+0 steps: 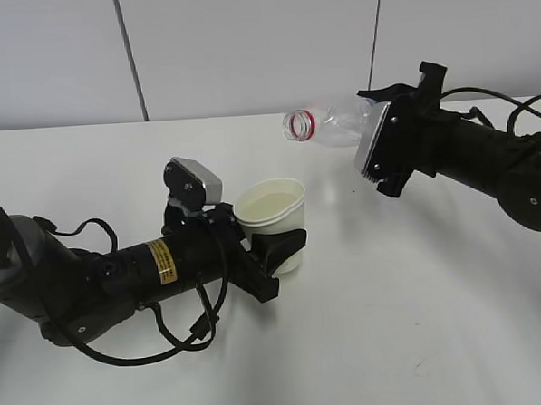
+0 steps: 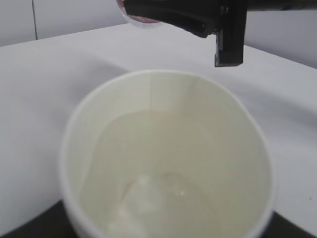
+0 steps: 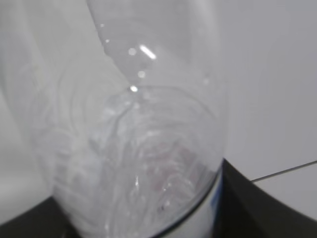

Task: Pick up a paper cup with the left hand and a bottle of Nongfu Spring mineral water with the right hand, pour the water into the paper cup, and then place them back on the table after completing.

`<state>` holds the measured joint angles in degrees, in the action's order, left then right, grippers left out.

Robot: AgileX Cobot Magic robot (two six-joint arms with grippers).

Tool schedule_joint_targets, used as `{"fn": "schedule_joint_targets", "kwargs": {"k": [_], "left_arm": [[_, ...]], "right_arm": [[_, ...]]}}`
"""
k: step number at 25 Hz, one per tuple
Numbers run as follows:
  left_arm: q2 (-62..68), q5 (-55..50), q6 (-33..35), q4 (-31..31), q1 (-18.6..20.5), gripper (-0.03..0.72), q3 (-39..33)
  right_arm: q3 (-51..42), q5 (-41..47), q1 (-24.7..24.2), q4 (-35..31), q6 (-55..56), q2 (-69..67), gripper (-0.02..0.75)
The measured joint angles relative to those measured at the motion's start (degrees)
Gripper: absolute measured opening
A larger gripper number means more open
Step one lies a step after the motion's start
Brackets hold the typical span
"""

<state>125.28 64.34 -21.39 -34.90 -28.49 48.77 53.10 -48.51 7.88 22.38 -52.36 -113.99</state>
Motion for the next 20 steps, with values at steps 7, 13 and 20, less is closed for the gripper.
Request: {"fn": "schedule_joint_targets", "kwargs": {"k": [7,13,20], "left_arm": [[0.00,-0.07,0.00,0.89,0.00,0.377,0.00],[0.00,-0.07,0.00,1.59,0.00,0.377,0.00],[0.00,-0.07,0.00,1.59,0.12,0.377,0.00]], "right_arm": [[0.00,0.00,0.00,-0.26,14.03,0.00,0.382],[0.00,0.00,0.00,-0.35,29.33,0.00,0.382],[0.00,0.00,0.00,-0.50,48.59,0.00,0.382]]}}
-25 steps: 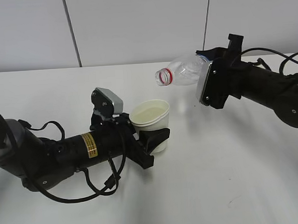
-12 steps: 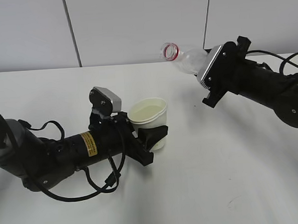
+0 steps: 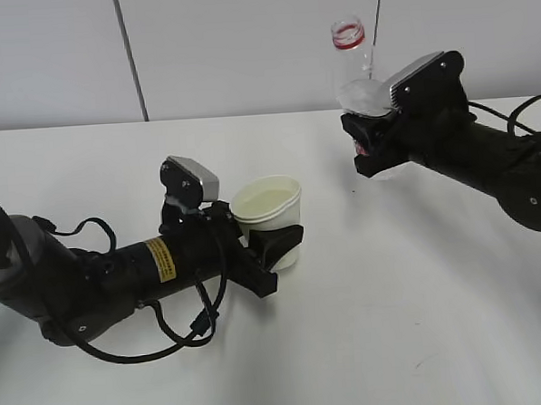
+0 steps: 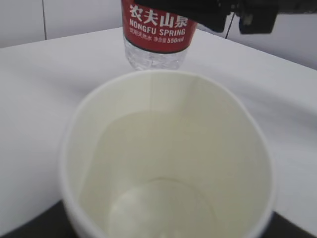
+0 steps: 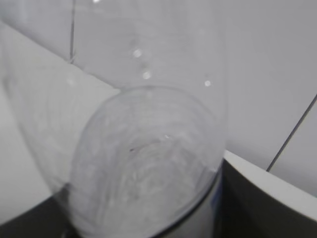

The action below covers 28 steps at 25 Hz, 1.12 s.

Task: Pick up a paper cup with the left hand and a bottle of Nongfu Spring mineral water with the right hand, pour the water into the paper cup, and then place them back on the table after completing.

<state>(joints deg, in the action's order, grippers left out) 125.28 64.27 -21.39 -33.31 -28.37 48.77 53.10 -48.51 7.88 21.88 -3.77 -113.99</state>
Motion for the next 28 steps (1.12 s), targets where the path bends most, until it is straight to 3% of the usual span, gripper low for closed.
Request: {"fn": "schedule_joint_targets", "kwargs": {"k": [15,28], "left_arm": [[0.00,0.00,0.00,0.01,5.43,0.377,0.00],[0.00,-0.04,3.65,0.45,11.52,0.377,0.00]], "right_arm": [[0.00,0.00,0.00,0.01,20.47,0.00,0.381],[0.00,0.00,0.00,1.02,24.25,0.00,0.380]]}}
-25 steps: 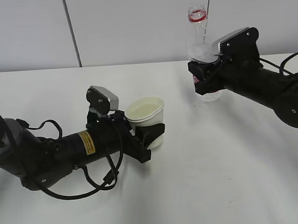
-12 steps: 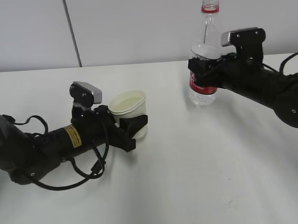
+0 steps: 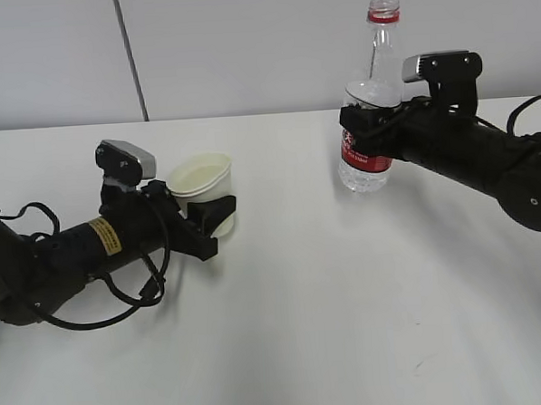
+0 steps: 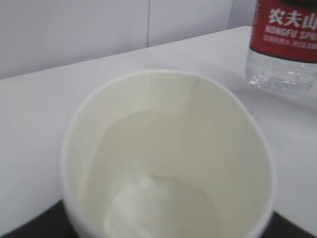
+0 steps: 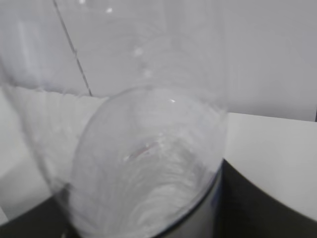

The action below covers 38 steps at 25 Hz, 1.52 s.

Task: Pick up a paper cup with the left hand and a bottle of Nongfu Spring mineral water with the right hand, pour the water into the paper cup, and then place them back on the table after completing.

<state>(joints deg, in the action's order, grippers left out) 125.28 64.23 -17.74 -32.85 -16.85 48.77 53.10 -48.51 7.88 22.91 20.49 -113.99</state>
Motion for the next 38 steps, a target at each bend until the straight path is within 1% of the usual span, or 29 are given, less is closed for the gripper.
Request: {"fn": "schedule_joint_targets", "kwargs": {"k": [8,12,16,21,28,38], "left_arm": [[0.00,0.00,2.06,3.22,5.06,0.377,0.00],[0.00,-0.03,4.41,5.30,6.20,0.377,0.00],[0.00,-0.55,5.88,7.44,6.60,0.377,0.00],[0.00,-1.25,7.11,12.47,6.61,0.377,0.00],[0.31,-2.28,9.53,17.16,6.66,0.377,0.00],[0.33,-2.65,10.33,18.68,6.66,0.377,0.00]], "right_arm": [[0.00,0.00,0.00,0.05,0.87,0.00,0.379],[0.00,0.00,0.00,0.05,0.99,0.00,0.379],[0.00,0.00,0.00,0.05,0.99,0.00,0.379],[0.00,0.00,0.00,0.05,0.99,0.00,0.379],[0.00,0.00,0.00,0.18,0.99,0.00,0.378],[0.00,0.00,0.00,0.27,0.99,0.00,0.378]]}}
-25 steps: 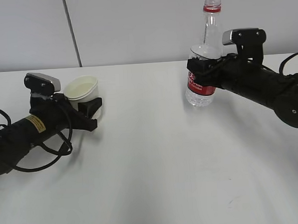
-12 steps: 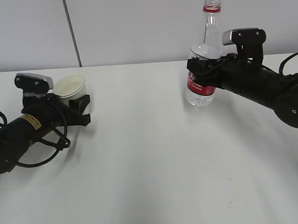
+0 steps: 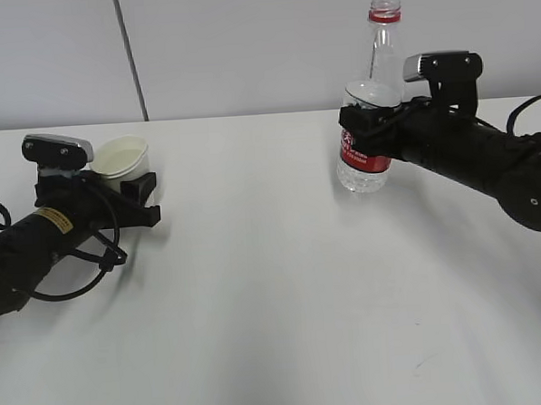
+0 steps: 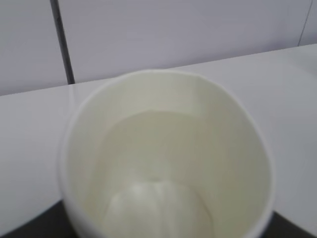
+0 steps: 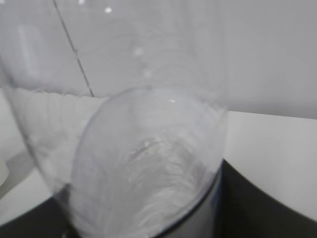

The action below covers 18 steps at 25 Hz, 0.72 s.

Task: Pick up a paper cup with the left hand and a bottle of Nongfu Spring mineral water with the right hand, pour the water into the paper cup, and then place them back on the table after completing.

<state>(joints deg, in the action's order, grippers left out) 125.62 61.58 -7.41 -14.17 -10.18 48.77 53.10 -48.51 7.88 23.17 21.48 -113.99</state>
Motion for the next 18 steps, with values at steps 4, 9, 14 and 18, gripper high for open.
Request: {"fn": "schedule_joint_targets", "kwargs": {"k": [4,9,14,18], "left_arm": [[0.00,0.00,0.07,1.20,0.00,0.377,0.00],[0.00,0.00,0.23,1.60,0.00,0.377,0.00],[0.12,-1.28,0.23,1.37,0.00,0.377,1.00],[0.56,-2.67,0.23,0.82,0.00,0.377,3.29]], "right_arm": [[0.00,0.00,0.00,0.00,0.00,0.00,0.378],[0.00,0.00,0.00,0.00,0.00,0.00,0.377],[0.00,0.00,0.00,0.00,0.00,0.00,0.377],[0.00,0.00,0.00,0.00,0.00,0.00,0.377]]}}
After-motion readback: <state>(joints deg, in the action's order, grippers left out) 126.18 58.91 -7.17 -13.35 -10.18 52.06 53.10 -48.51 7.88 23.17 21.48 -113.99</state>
